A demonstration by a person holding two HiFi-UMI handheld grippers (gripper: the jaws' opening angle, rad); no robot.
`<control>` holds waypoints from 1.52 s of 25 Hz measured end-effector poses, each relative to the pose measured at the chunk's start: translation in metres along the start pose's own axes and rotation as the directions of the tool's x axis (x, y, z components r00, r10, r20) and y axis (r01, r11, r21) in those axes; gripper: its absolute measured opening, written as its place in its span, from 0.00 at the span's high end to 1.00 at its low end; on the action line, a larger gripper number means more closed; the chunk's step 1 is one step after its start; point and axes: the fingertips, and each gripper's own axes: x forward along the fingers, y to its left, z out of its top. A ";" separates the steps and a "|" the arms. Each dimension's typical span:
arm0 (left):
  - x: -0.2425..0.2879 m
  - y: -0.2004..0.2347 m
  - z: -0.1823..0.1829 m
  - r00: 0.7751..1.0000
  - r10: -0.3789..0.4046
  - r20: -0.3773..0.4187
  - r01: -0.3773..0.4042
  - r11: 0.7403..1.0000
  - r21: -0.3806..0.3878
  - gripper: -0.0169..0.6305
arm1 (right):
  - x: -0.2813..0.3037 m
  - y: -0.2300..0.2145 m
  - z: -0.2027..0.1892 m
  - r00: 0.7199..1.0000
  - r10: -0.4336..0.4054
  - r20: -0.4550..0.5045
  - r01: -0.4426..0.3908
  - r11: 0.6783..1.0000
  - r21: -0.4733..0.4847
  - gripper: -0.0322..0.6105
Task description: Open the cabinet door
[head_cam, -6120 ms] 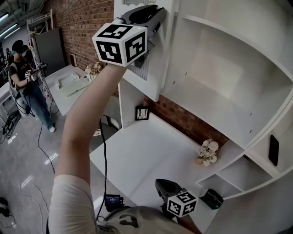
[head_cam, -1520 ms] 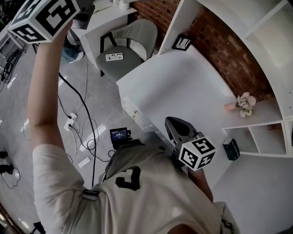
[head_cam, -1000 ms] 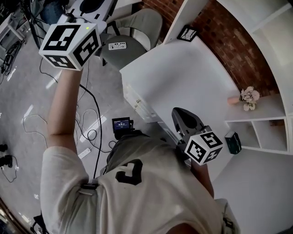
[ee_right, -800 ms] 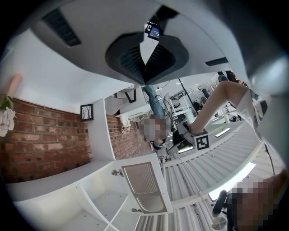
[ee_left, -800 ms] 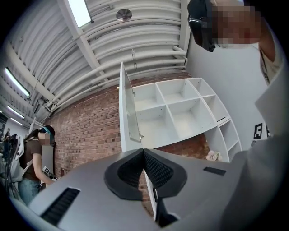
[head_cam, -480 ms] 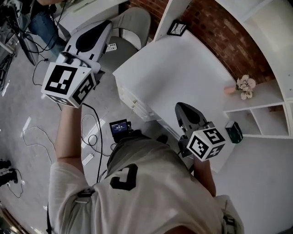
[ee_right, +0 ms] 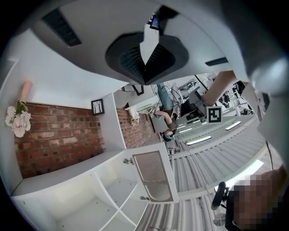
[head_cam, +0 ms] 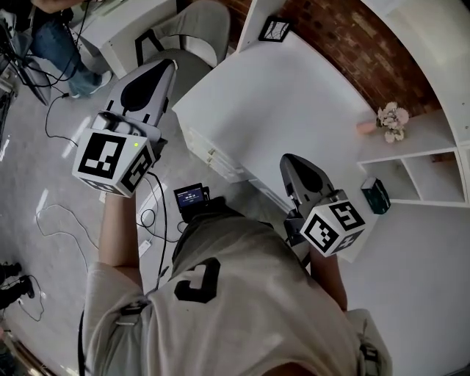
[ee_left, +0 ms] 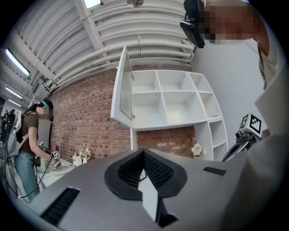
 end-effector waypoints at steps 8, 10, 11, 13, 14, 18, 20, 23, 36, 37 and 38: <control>-0.015 -0.060 -0.020 0.994 -0.084 -0.073 0.077 0.992 -0.097 0.95 | -0.029 -0.016 -0.009 1.000 -0.013 0.028 0.012 0.998 0.059 0.92; -0.011 -0.089 -0.024 0.987 -0.134 -0.086 0.126 0.987 -0.096 0.95 | -0.043 -0.024 -0.014 0.999 -0.010 0.044 0.007 0.997 0.077 0.91; -0.009 -0.104 -0.026 0.983 -0.158 -0.093 0.150 0.985 -0.091 0.95 | -0.050 -0.028 -0.017 0.999 -0.009 0.054 0.004 0.996 0.085 0.92; -0.008 -0.130 -0.029 0.974 -0.196 -0.110 0.189 0.980 -0.068 0.95 | -0.063 -0.034 -0.023 0.997 -0.008 0.071 0.001 0.995 0.096 0.92; -0.008 -0.141 -0.029 0.971 -0.208 -0.121 0.203 0.978 -0.054 0.95 | -0.070 -0.036 -0.025 0.997 -0.009 0.077 0.001 0.995 0.100 0.92; -0.011 -0.178 -0.024 0.959 -0.238 -0.151 0.236 0.971 -0.031 0.95 | -0.101 -0.051 -0.032 0.995 -0.048 0.090 0.034 0.988 0.148 0.92; -0.011 -0.194 -0.021 0.953 -0.260 -0.153 0.258 0.966 -0.036 0.95 | -0.116 -0.055 -0.035 0.993 -0.067 0.094 0.051 0.986 0.161 0.91; -0.009 -0.217 -0.019 0.943 -0.295 -0.155 0.291 0.956 -0.048 0.95 | -0.135 -0.060 -0.041 0.991 -0.082 0.107 0.062 0.983 0.174 0.91; -0.042 -0.305 -0.025 0.907 -0.349 -0.236 0.343 0.937 -0.069 0.95 | -0.190 -0.068 -0.073 0.992 -0.042 0.120 0.014 0.975 0.220 0.92; -0.045 -0.307 -0.026 0.908 -0.344 -0.241 0.339 0.939 -0.064 0.95 | -0.192 -0.068 -0.076 0.993 -0.035 0.116 0.009 0.975 0.222 0.92; -0.050 -0.308 -0.027 0.909 -0.336 -0.245 0.332 0.941 -0.061 0.95 | -0.192 -0.066 -0.080 0.994 -0.028 0.107 0.003 0.975 0.221 0.91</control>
